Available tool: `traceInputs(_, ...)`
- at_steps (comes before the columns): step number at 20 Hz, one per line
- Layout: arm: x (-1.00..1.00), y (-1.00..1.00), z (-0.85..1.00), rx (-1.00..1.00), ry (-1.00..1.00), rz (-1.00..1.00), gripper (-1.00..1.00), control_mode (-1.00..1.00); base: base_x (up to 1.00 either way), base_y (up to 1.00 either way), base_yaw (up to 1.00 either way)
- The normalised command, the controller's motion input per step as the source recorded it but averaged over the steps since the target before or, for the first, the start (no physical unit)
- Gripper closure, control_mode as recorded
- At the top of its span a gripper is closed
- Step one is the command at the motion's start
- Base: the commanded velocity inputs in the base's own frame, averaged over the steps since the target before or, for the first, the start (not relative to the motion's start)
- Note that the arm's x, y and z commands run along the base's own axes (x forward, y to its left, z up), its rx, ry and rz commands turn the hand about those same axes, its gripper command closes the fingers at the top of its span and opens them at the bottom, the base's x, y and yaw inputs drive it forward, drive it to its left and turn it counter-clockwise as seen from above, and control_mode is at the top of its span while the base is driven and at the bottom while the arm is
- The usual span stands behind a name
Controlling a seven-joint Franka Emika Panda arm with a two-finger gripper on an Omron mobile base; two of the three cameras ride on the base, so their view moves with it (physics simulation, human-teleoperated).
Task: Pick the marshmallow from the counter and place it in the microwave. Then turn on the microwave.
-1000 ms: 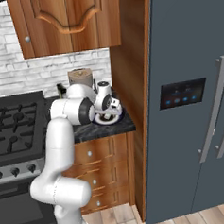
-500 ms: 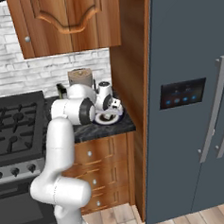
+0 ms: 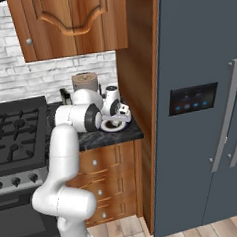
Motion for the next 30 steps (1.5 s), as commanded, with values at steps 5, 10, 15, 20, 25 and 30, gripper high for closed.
traceInputs(5, 0.0, 0.0, -0.08, -0.01, 0.01, 0.0, 1.0, -1.0, 0.0, 0.0, 0.0)
traceInputs(10, -0.05, 0.02, 0.11, 0.0, -0.07, 0.0, 1.0, -1.0, 0.0, 0.0, 0.0)
traceInputs(15, -0.13, 0.01, 0.27, 0.0, -0.11, 0.0, 1.0, -1.0, 0.0, 0.0, 0.0)
traceInputs(20, -0.24, 0.0, 0.32, 0.0, -0.08, 0.0, 1.0, -1.0, 0.0, 0.0, 0.0)
traceInputs(25, -0.37, 0.0, 0.21, 0.0, -0.09, 0.0, 1.0, -1.0, 0.0, 0.0, 0.0)
traceInputs(30, -0.53, 0.0, 0.22, 0.0, -0.11, 0.0, 1.0, -1.0, 0.0, 0.0, 0.0)
